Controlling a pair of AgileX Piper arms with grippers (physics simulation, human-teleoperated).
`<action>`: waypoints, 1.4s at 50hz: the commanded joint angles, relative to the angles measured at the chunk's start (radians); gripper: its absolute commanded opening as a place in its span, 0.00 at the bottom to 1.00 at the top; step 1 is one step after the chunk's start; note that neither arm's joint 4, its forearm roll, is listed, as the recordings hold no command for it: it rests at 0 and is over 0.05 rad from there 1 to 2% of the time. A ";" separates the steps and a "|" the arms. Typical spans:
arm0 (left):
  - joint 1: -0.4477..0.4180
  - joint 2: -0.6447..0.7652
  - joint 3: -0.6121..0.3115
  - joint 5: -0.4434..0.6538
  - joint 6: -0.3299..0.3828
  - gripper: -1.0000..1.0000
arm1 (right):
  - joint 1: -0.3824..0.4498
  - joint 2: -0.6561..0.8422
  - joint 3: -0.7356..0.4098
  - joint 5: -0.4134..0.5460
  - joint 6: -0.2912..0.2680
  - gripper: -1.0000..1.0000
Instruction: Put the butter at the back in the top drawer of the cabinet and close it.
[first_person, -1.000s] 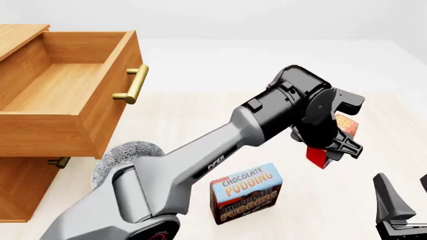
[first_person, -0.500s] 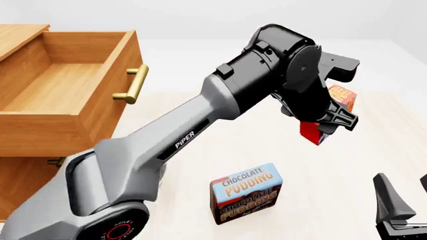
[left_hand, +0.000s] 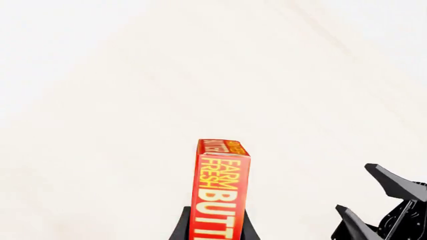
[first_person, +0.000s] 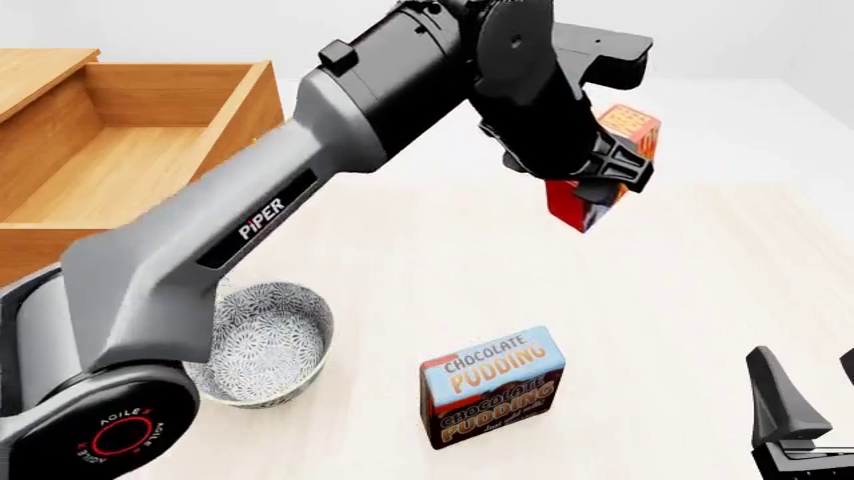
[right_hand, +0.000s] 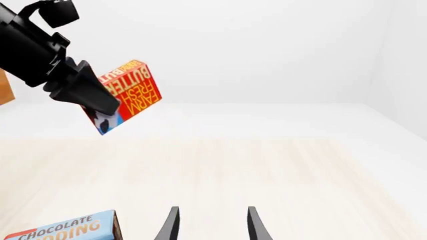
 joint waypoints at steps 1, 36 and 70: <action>0.056 -0.102 0.063 -0.011 0.059 0.00 | 0.000 0.000 0.000 0.000 0.000 1.00; 0.200 -0.306 0.193 -0.007 0.147 0.00 | 0.000 0.000 0.000 0.000 0.000 1.00; 0.328 -0.505 0.363 -0.002 0.223 0.00 | 0.000 0.000 0.000 0.000 0.000 1.00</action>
